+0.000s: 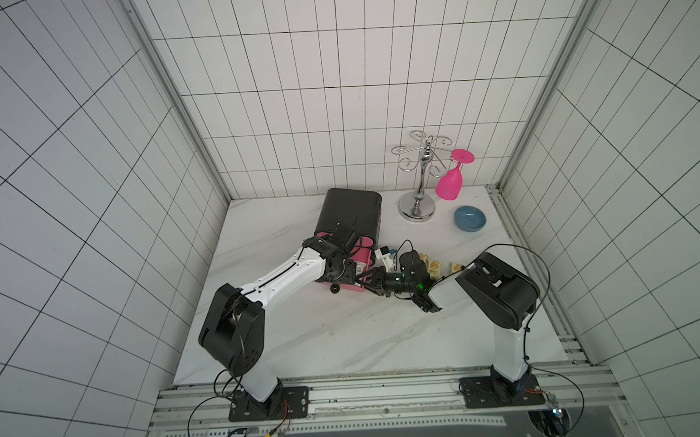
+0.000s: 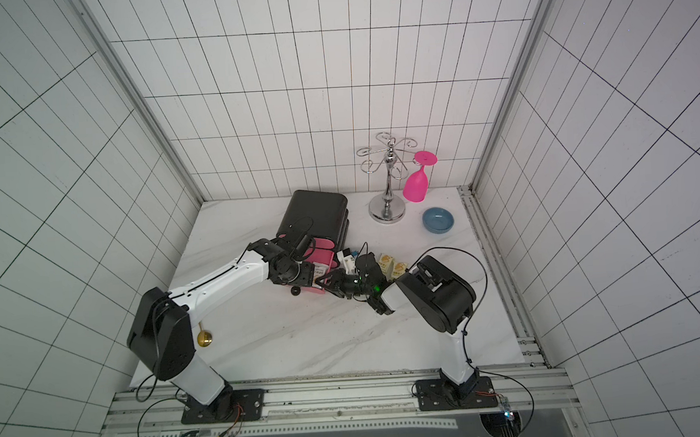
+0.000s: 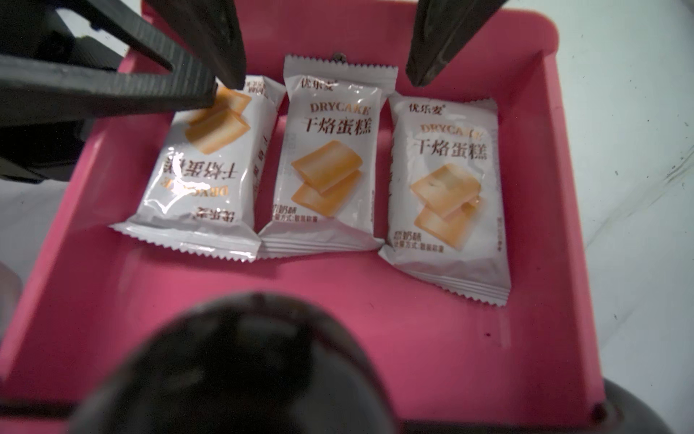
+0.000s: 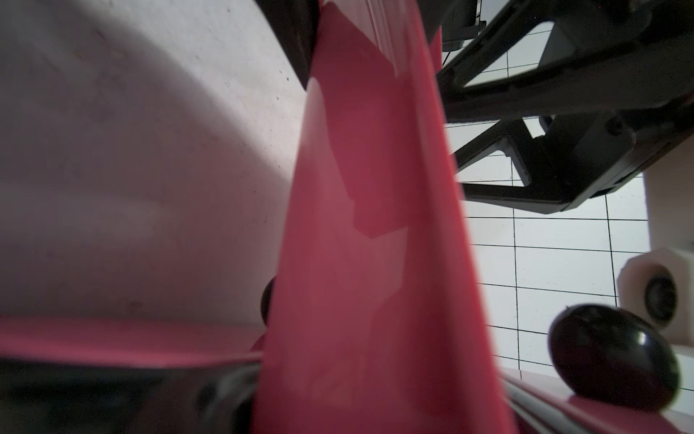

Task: Take the cookies out of the drawer
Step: Pick up the cookie from the drawer.

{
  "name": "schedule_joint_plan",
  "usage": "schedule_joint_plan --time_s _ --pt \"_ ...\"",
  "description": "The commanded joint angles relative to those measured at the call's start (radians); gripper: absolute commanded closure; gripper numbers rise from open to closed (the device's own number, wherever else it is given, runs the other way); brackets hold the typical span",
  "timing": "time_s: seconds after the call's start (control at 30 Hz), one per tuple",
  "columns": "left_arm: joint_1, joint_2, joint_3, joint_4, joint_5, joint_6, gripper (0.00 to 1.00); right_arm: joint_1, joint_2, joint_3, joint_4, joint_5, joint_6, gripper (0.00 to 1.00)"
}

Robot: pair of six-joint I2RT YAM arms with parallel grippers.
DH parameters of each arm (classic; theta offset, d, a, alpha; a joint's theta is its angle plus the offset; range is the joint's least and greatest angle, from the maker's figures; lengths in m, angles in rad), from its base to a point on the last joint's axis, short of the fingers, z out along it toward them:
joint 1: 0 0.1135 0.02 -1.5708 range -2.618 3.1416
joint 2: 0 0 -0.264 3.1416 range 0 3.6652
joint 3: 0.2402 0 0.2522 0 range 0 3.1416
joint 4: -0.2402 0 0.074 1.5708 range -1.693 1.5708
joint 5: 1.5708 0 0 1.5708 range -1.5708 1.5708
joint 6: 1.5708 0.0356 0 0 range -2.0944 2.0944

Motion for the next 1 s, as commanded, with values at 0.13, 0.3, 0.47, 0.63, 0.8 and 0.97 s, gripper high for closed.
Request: schedule_joint_plan --time_s 0.13,0.3,0.47,0.63,0.8,0.97 --pt "-0.002 0.068 0.052 0.050 -0.041 0.006 0.35 -0.004 -0.007 0.042 -0.002 -0.040 0.026 0.77" --pt "-0.001 0.109 0.053 0.059 -0.046 0.005 0.43 -0.005 -0.007 0.044 -0.005 -0.042 0.026 0.77" --pt "-0.001 0.128 0.043 0.065 -0.065 0.009 0.45 -0.005 -0.007 0.042 -0.005 -0.043 0.026 0.77" --pt "-0.001 0.129 0.019 0.075 -0.078 0.015 0.44 -0.005 -0.012 0.038 -0.004 -0.040 0.026 0.77" --pt "-0.001 0.103 -0.021 0.092 -0.061 0.008 0.41 -0.006 -0.014 0.036 -0.008 -0.039 0.025 0.77" --pt "-0.001 0.038 -0.061 0.103 -0.047 -0.004 0.36 -0.008 -0.022 0.035 -0.016 -0.036 0.022 0.77"
